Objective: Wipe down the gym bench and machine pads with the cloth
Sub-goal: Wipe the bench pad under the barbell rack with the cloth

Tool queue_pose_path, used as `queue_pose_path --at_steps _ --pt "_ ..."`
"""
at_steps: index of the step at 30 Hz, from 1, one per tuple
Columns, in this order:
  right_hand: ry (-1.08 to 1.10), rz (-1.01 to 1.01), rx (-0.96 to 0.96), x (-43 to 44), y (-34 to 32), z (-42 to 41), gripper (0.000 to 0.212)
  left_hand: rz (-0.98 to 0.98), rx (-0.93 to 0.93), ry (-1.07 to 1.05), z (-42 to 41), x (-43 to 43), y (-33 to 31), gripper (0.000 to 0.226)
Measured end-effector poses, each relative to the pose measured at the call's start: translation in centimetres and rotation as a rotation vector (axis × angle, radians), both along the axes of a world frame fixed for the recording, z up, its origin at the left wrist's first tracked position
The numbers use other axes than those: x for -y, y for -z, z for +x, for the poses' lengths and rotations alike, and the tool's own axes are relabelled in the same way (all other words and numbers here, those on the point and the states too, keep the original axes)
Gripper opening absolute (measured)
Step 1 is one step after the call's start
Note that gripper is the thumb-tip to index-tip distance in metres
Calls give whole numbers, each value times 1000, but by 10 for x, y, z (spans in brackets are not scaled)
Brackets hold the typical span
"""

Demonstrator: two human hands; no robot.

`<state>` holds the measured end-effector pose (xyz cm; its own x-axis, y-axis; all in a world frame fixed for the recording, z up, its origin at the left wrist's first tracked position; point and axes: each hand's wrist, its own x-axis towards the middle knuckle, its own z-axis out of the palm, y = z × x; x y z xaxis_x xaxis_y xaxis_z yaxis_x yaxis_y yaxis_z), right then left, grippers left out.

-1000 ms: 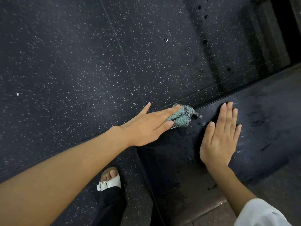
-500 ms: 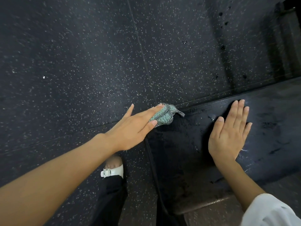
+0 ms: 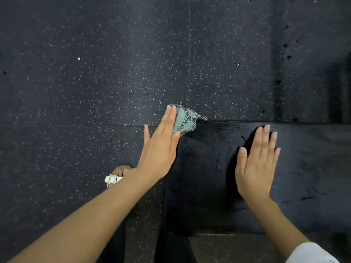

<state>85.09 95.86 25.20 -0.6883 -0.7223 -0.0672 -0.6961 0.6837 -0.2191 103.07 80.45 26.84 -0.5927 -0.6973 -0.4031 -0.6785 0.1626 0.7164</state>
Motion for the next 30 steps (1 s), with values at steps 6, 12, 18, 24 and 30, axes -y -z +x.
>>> queue_pose_path --at_steps 6,12,18,24,30 --pt "-69 -34 2 -3 2 -4 62 -3 -25 -163 0 -23 1 60" --pt "-68 -48 -19 -3 3 -3 63 28 -57 -255 8 -46 0 61" --pt "-71 -51 -21 -3 4 -4 63 71 -68 -267 21 -70 1 59" --pt "-75 -55 -22 -2 3 -3 63 37 -97 -258 13 -58 2 63" --pt "-107 -33 2 -3 1 -4 64 -47 -82 -126 -8 -9 11 58"
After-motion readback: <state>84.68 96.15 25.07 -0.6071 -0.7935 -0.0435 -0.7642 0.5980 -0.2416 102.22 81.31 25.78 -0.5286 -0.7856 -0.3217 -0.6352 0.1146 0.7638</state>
